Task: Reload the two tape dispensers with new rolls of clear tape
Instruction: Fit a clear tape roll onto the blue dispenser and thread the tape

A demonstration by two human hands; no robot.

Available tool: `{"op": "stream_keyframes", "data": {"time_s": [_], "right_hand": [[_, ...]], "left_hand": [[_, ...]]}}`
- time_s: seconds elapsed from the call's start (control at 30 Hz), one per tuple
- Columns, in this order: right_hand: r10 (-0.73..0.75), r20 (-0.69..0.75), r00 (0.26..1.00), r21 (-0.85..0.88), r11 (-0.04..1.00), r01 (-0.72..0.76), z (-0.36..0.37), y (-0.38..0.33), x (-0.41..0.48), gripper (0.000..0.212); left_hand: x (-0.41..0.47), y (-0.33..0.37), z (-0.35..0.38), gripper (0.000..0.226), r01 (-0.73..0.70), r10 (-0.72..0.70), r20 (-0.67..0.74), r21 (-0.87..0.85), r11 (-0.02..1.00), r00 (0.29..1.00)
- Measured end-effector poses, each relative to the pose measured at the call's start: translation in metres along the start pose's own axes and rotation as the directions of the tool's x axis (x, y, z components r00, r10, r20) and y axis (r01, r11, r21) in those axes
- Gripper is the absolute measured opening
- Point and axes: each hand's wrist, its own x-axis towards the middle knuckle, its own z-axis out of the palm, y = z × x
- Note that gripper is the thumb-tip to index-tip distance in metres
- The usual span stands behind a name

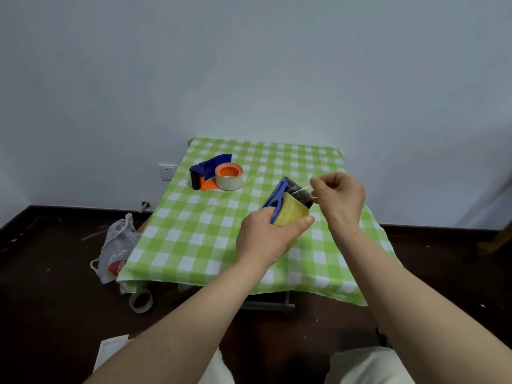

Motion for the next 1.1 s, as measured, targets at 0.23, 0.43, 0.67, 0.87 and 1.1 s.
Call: {"op": "stream_keyframes", "data": {"time_s": [0.23,0.43,0.67,0.87,1.1], "right_hand": [[0.192,0.153,0.969,0.042,0.979,-0.200,-0.008,0.004,0.013,0.024],[0.144,0.182,0.973,-0.045,0.989,-0.138,-0.007,0.006,0.010,0.020],[-0.127,0.182,0.975,-0.267,0.948,0.173,-0.003,-0.004,0.006,0.004],[-0.305,0.174,0.936,-0.259,0.903,0.343,-0.001,-0.001,0.004,0.007],[-0.299,0.034,0.954,0.020,0.954,0.298,-0.001,0.004,-0.007,0.009]], "left_hand": [[0.001,-0.003,0.002,0.078,-0.020,0.023,-0.054,0.053,0.998,0.998],[0.000,-0.005,0.004,0.069,-0.026,0.030,-0.069,0.057,0.998,0.997],[-0.002,-0.004,0.003,0.069,-0.098,0.103,-0.084,0.067,0.993,0.991],[-0.001,-0.004,0.002,0.074,-0.139,0.140,-0.088,0.021,0.990,0.986],[0.001,-0.004,0.004,0.076,-0.106,0.100,-0.071,-0.096,0.990,0.992]]}}
